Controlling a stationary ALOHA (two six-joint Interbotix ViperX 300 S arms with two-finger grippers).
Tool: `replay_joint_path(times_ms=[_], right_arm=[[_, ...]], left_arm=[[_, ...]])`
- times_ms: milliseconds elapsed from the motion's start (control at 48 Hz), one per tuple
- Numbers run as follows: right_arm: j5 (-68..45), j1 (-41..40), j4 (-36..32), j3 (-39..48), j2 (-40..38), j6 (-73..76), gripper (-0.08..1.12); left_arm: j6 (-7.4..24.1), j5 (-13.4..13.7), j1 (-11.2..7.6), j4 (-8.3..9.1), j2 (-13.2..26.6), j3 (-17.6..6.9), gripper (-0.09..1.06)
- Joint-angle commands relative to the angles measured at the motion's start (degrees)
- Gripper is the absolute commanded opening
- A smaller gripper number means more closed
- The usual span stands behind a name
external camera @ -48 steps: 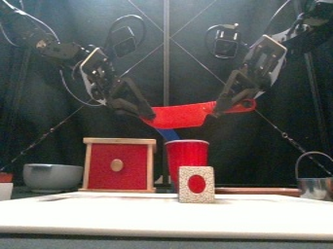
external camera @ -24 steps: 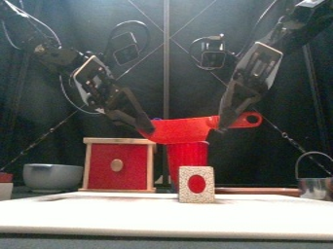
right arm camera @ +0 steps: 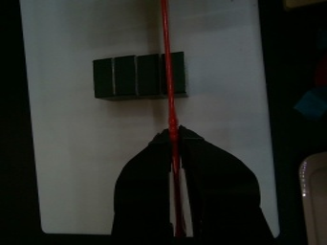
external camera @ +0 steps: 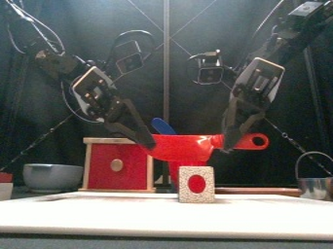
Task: Cut the sushi into 4 pieces with the knife
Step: Cut the sushi into 4 pieces
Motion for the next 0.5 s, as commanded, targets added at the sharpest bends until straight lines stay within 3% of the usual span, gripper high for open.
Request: replay_joint_path(times_ms=[21, 500], right_arm=[[0.7, 0.26, 0.26, -0.18, 0.09, 0.09, 0.15], [-0.09, 2.29, 0.26, -0.7, 1.41, 0.18, 0.15]], left_arm=[[0.18, 0.0, -0.09, 0.18, 0.35, -0.88, 0.35], [0.0, 0.53, -0.7, 0.18, 2.37, -1.76, 0.35]])
